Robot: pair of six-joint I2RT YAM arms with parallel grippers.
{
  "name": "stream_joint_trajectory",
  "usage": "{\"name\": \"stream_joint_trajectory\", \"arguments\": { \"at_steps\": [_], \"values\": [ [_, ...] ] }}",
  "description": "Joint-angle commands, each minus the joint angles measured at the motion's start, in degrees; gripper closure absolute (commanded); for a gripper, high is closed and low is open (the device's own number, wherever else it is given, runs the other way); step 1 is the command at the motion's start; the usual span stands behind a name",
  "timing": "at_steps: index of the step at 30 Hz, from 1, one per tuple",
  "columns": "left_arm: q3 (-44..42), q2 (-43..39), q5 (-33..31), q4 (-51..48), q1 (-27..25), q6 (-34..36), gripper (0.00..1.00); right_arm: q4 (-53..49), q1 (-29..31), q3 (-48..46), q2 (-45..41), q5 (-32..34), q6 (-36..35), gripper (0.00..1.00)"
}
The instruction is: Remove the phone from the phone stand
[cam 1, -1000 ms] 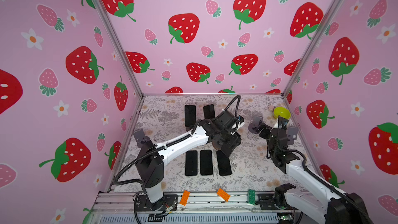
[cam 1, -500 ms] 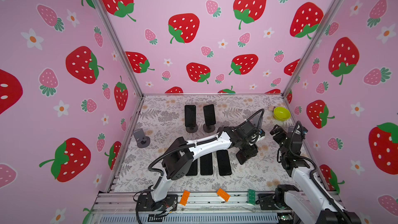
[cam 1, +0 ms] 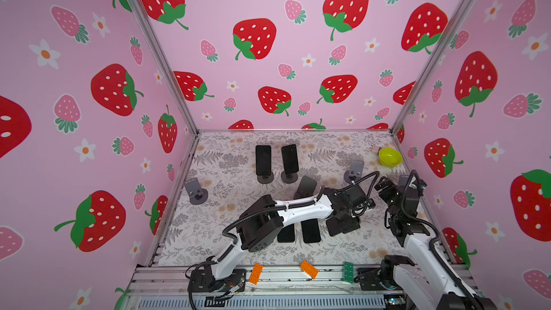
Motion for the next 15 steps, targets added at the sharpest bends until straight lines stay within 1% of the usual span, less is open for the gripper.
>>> {"name": "stream_joint_trajectory", "arguments": {
  "at_steps": [1, 4, 8, 12, 15],
  "values": [
    [-0.88, 1.59, -1.15, -0.46, 0.27, 3.44, 0.46, -2.34, -0.69, 1.06, -0.16, 0.36, -0.41, 0.00],
    [-1.09, 2.40, -1.50, -1.29, 0.48, 4.19, 0.46, -3.59, -0.96, 0.91, -1.08, 1.34, -0.93, 0.00],
    [-1.13, 3.12, -0.27, -1.41, 0.65, 4.91, 0.45, -3.70, -1.28, 0.50, -1.79, 1.63, -0.84, 0.00],
    [-1.92, 3.47, 1.12, -0.03, 0.91, 5.43, 0.45, -4.53, -1.50, 1.39, -1.72, 2.46, -1.20, 0.00],
    [-3.44, 3.81, 2.25, 1.80, 1.37, 5.82, 0.45, -6.53, -1.58, 2.59, -1.37, 4.72, -1.22, 0.00]
  ]
}}
